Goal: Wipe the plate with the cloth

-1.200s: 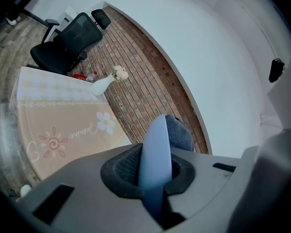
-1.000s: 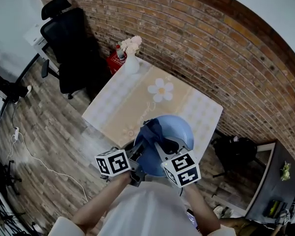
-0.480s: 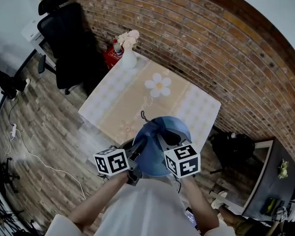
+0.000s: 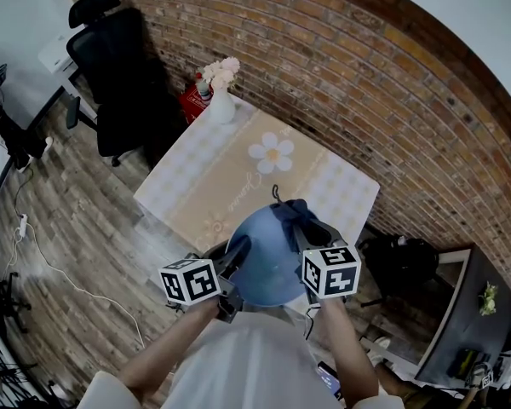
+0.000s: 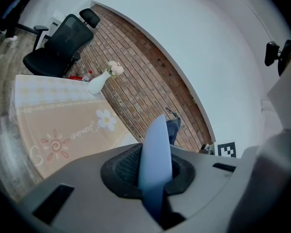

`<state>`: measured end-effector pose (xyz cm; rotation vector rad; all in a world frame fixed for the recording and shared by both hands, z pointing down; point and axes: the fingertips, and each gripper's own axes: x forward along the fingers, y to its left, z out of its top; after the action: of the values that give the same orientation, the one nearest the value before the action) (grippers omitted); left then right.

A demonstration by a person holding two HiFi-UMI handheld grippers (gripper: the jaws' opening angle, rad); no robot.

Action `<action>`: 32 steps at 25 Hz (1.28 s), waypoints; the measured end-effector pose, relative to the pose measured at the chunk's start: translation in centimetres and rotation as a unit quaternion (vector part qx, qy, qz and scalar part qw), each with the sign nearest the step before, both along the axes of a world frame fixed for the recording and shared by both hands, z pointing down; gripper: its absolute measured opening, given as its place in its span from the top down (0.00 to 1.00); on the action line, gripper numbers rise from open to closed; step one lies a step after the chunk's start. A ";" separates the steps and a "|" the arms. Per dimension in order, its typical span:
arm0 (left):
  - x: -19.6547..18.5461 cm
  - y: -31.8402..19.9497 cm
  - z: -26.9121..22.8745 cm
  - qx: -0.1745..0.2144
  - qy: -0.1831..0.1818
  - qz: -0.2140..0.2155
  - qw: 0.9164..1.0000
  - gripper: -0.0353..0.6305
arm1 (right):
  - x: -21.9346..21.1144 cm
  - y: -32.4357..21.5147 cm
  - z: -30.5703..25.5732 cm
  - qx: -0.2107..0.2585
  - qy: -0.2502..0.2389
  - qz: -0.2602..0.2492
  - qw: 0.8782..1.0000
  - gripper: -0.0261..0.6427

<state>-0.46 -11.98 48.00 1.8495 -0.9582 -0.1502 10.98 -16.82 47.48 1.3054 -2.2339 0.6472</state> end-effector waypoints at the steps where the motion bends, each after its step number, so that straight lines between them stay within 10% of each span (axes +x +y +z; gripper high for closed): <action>1: -0.1 -0.1 -0.1 0.001 0.001 -0.002 1.000 0.88 | 0.6 -0.1 0.1 0.000 0.004 0.007 1.000 0.84; 32: -4.2 -4.6 -2.0 0.003 0.014 -0.069 0.998 0.88 | 0.4 5.9 2.6 -0.032 0.071 -0.015 0.997 0.84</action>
<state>-4.68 -16.60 45.98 1.7819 -1.0661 -0.2624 11.39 -10.95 50.09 1.2456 -2.0971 0.5899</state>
